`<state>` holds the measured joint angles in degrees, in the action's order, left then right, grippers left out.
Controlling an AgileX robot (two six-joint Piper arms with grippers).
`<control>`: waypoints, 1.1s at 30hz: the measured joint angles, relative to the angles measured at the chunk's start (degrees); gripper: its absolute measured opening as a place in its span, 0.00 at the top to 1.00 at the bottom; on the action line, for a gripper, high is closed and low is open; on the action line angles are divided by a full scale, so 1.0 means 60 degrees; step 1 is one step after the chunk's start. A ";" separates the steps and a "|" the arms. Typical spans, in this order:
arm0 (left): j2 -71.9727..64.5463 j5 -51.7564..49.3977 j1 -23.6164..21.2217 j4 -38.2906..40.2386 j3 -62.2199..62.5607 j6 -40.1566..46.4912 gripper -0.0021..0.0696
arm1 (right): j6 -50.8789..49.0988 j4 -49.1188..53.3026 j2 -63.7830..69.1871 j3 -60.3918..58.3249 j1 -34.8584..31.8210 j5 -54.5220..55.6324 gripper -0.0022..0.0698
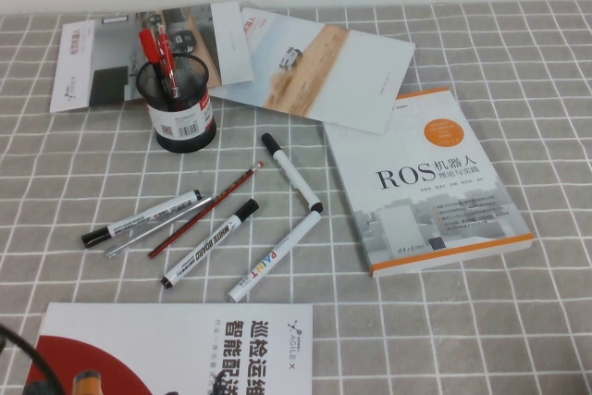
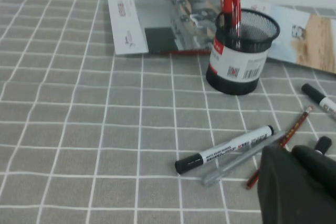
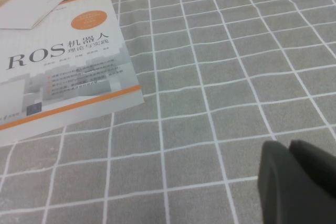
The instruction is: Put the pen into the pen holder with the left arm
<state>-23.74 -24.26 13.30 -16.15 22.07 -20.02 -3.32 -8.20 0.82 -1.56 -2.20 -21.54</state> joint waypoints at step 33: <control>0.4026 0.0421 -0.1702 0.2804 -0.3911 0.3162 0.97 | 0.0000 0.0000 0.0000 0.0000 0.0000 0.0000 0.99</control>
<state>0.42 -21.74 3.09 0.67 -1.40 -1.05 -3.32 -8.20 0.82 -1.56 -2.20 -21.54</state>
